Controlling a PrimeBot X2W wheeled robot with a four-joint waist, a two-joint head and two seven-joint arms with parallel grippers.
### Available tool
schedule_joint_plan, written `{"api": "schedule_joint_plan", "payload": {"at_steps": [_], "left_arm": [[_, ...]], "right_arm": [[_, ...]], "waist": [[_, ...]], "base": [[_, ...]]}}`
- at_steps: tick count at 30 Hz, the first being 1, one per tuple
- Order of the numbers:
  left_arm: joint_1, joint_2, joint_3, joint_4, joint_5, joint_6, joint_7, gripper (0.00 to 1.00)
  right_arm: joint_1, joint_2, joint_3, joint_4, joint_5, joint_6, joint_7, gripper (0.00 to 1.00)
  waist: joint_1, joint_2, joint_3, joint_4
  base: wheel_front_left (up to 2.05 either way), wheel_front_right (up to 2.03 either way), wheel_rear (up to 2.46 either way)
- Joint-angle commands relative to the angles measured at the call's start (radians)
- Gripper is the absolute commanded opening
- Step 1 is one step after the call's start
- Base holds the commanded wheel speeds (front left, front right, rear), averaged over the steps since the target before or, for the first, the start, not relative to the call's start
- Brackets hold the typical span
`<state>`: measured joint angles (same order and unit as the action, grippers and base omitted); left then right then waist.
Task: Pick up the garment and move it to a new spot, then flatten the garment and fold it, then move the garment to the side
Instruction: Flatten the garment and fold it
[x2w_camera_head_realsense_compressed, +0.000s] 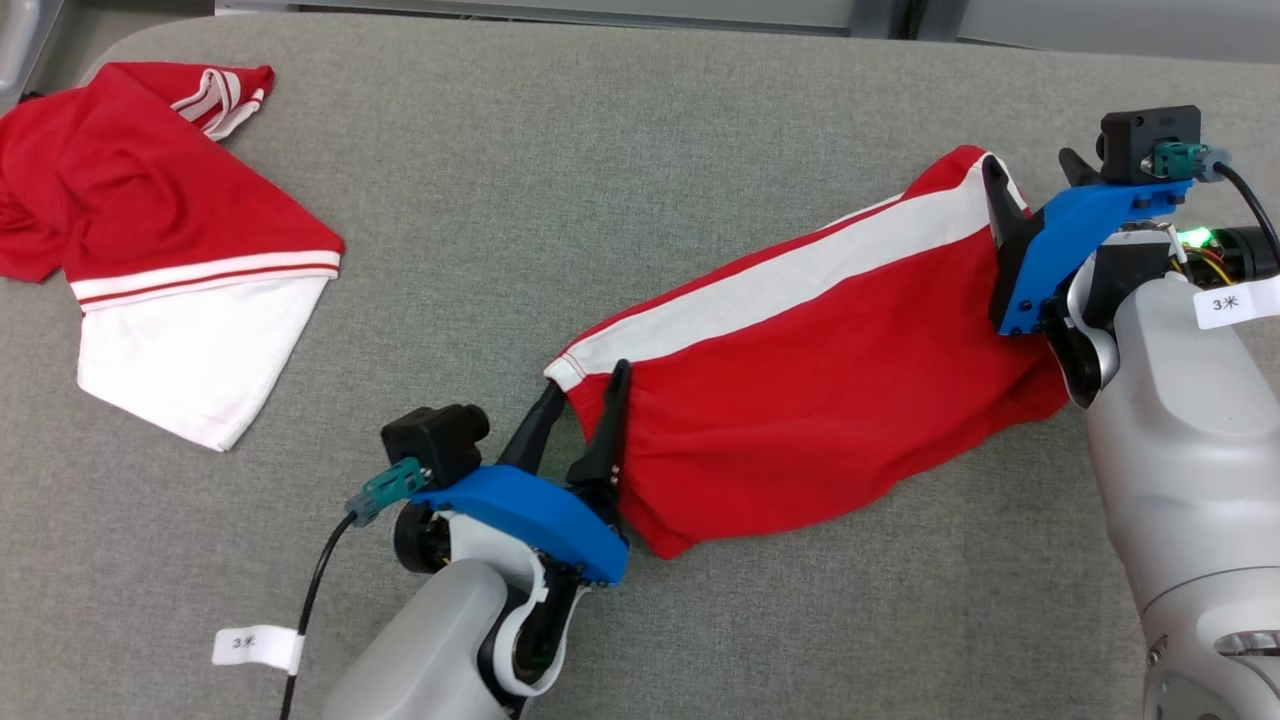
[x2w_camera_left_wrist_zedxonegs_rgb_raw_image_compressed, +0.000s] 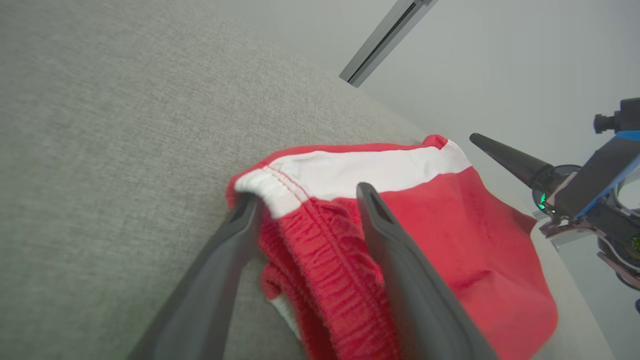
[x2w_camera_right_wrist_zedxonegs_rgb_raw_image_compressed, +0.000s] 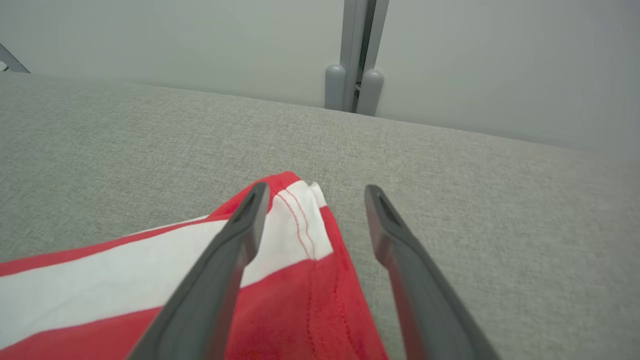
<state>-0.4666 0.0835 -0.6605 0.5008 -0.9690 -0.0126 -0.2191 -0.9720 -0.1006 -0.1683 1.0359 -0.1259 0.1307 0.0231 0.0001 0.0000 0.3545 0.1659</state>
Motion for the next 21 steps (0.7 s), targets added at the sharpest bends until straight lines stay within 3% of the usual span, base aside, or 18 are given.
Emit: {"api": "schedule_joint_plan", "payload": {"at_steps": [1,13,17,21], "left_arm": [[0.013,0.02,0.001,-0.006,0.006,0.007,-0.005,1.0],[0.158,0.214,0.0,-0.226,0.093,0.126,0.0,1.0],[0.191,0.257,0.035,-0.307,0.127,0.184,-0.022,1.0],[0.221,0.265,0.073,-0.362,0.139,0.226,-0.035,1.0]], "right_arm": [[-0.016,-0.007,0.004,0.007,0.002,0.0,-0.009,1.0],[0.015,-0.065,0.095,0.113,0.086,0.0,-0.009,1.0],[0.028,-0.087,0.126,0.157,0.13,0.0,0.047,1.0],[0.042,-0.102,0.148,0.187,0.176,0.0,0.108,1.0]], "waist": [[-0.0001,0.0,-0.007,-0.005],[-0.0001,0.0,-0.084,-0.017],[-0.0001,0.0,-0.097,-0.005],[-0.0001,0.0,-0.096,0.013]], "base": [[0.0,0.0,0.0],[0.0,0.0,0.0],[0.0,0.0,0.0],[0.0,0.0,0.0]]}}
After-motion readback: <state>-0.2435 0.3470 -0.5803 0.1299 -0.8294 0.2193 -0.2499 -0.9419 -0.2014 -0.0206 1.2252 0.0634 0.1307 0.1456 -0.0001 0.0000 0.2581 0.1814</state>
